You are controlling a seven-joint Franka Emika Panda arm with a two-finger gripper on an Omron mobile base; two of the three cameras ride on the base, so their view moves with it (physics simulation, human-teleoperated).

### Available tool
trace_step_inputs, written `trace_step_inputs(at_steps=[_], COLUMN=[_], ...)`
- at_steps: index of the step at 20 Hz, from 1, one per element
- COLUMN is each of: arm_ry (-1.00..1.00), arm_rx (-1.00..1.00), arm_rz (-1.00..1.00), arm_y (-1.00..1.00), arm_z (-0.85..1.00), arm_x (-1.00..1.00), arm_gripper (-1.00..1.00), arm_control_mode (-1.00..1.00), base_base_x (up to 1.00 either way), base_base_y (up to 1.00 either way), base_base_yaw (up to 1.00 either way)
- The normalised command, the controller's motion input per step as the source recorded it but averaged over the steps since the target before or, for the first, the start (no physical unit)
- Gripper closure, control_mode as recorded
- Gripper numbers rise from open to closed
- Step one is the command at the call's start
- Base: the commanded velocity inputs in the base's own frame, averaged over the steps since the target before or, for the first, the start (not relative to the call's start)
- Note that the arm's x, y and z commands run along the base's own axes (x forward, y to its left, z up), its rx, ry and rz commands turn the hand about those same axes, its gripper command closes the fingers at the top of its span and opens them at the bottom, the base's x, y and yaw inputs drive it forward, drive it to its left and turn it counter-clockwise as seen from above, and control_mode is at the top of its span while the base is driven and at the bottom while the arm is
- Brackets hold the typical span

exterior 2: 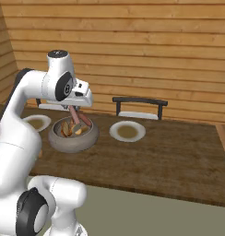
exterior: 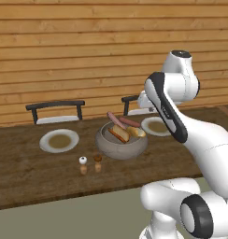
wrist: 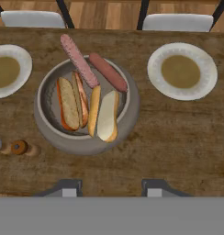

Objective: Place one bun and one sausage from the bowl on each plate.

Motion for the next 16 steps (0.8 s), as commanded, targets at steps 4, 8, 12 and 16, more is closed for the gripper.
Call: trace_step_inputs(at_steps=[4, 8, 12, 16], arm_ry=[0.05, 0.02, 0.01, 0.0], arm_rx=[0.0, 0.0, 0.0, 0.0], arm_rz=[0.02, 0.02, 0.01, 0.0], arm_y=[0.23, 0.08, 0.02, 0.11], arm_z=[-0.14, -0.31, -0.33, -0.29], arm_x=[0.21, 0.42, 0.38, 0.33], arm_gripper=[-1.0, -1.0, -1.0, -1.0], arm_control_mode=[-1.0, -1.0, -1.0, -1.0], base_base_x=[0.0, 0.0, 0.0, 0.0], base_base_y=[0.0, 0.0, 0.0, 0.0], base_base_yaw=[0.0, 0.0, 0.0, 0.0])
